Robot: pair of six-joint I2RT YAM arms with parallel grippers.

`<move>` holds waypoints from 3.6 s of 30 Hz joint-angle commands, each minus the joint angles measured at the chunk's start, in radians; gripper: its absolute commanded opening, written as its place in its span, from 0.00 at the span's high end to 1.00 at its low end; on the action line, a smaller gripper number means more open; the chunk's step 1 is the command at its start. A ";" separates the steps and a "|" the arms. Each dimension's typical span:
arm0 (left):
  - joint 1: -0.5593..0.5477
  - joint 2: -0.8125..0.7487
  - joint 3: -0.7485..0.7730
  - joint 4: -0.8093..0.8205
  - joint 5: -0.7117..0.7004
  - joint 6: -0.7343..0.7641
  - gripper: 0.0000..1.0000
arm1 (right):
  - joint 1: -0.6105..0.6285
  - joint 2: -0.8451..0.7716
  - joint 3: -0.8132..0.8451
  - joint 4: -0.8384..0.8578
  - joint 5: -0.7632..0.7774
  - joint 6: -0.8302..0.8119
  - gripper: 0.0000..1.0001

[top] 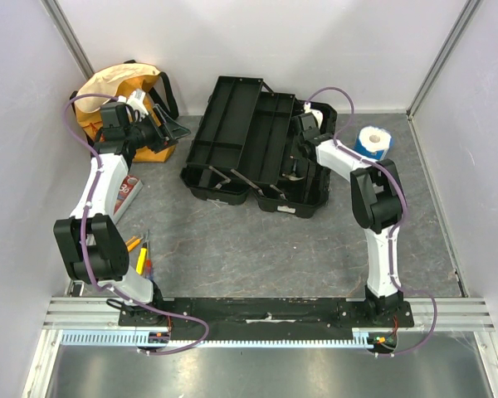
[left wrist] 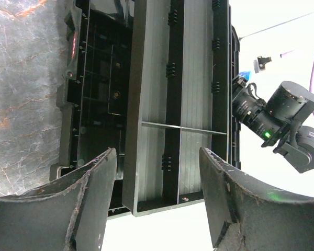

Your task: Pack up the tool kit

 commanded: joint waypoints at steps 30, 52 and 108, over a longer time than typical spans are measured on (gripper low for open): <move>-0.004 -0.019 0.016 -0.005 0.023 0.011 0.30 | -0.271 -0.638 -0.350 -0.233 0.050 0.184 0.39; -0.009 -0.027 -0.006 -0.011 0.011 0.026 0.30 | -0.645 -0.727 -0.844 -0.341 -0.048 0.227 0.02; -0.010 -0.032 -0.001 -0.016 0.009 0.022 0.30 | -0.379 -0.775 -0.255 -0.237 -0.248 0.068 1.00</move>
